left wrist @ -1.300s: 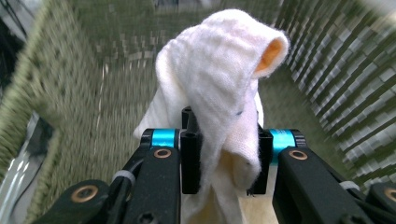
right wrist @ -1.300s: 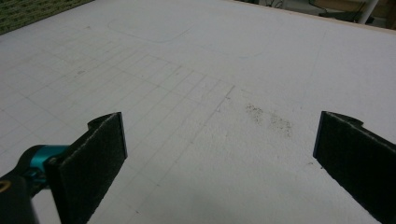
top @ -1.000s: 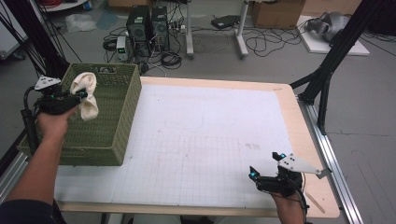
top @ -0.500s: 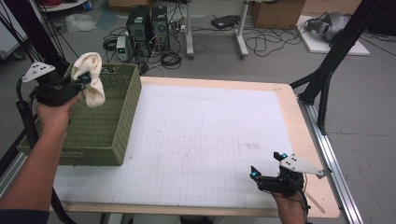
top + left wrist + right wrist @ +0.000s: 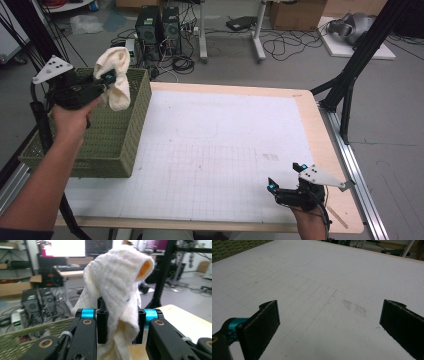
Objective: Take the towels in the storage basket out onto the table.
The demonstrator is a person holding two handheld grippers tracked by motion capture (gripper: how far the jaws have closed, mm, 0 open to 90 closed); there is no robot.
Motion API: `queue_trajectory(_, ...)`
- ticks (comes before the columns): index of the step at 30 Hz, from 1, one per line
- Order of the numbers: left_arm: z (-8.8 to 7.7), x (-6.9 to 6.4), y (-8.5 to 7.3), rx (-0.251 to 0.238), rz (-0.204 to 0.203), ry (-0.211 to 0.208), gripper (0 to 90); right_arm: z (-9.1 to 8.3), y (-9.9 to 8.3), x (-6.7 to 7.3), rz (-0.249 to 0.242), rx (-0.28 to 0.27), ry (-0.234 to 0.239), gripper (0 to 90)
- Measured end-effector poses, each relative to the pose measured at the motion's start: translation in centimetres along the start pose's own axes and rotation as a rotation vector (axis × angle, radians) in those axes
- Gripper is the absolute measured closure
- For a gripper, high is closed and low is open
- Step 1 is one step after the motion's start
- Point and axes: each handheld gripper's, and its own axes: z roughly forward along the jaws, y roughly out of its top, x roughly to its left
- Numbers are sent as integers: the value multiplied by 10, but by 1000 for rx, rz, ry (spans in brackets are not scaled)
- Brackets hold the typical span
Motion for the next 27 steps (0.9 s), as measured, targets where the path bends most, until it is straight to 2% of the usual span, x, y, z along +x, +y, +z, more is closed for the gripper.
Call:
queue_trajectory(2,3,-7,1,0,11,-19,728,0,0,0,3,2,-4,18)
queue_trajectory(5,8,-18,2,-10,2,-60,727,0,0,0,9,7,0,18)
queue_trajectory(7,11,-27,2,-7,5,-88,726,0,0,1,9,6,-1,18)
queue_trajectory(8,11,-27,2,-7,5,-88,726,0,0,0,4,3,-1,18)
queue_trajectory(9,16,-35,1,0,9,-116,725,0,0,1,5,4,-1,18)
queue_trajectory(11,19,-39,0,5,9,-130,723,1,0,1,6,4,-2,18)
queue_trajectory(12,25,-47,-2,13,9,-154,723,1,0,1,7,4,-1,18)
queue_trajectory(13,25,-47,-2,13,9,-154,723,1,0,1,7,4,-1,18)
queue_trajectory(14,28,-52,-3,18,8,-169,723,1,0,1,9,5,0,18)
queue_trajectory(15,33,-64,-5,24,13,-197,723,1,0,2,8,7,2,18)
queue_trajectory(20,48,-92,-16,52,30,-272,723,1,0,0,10,2,3,19)
queue_trajectory(27,66,-126,-30,97,47,-346,722,-1,0,-1,17,-6,-3,19)
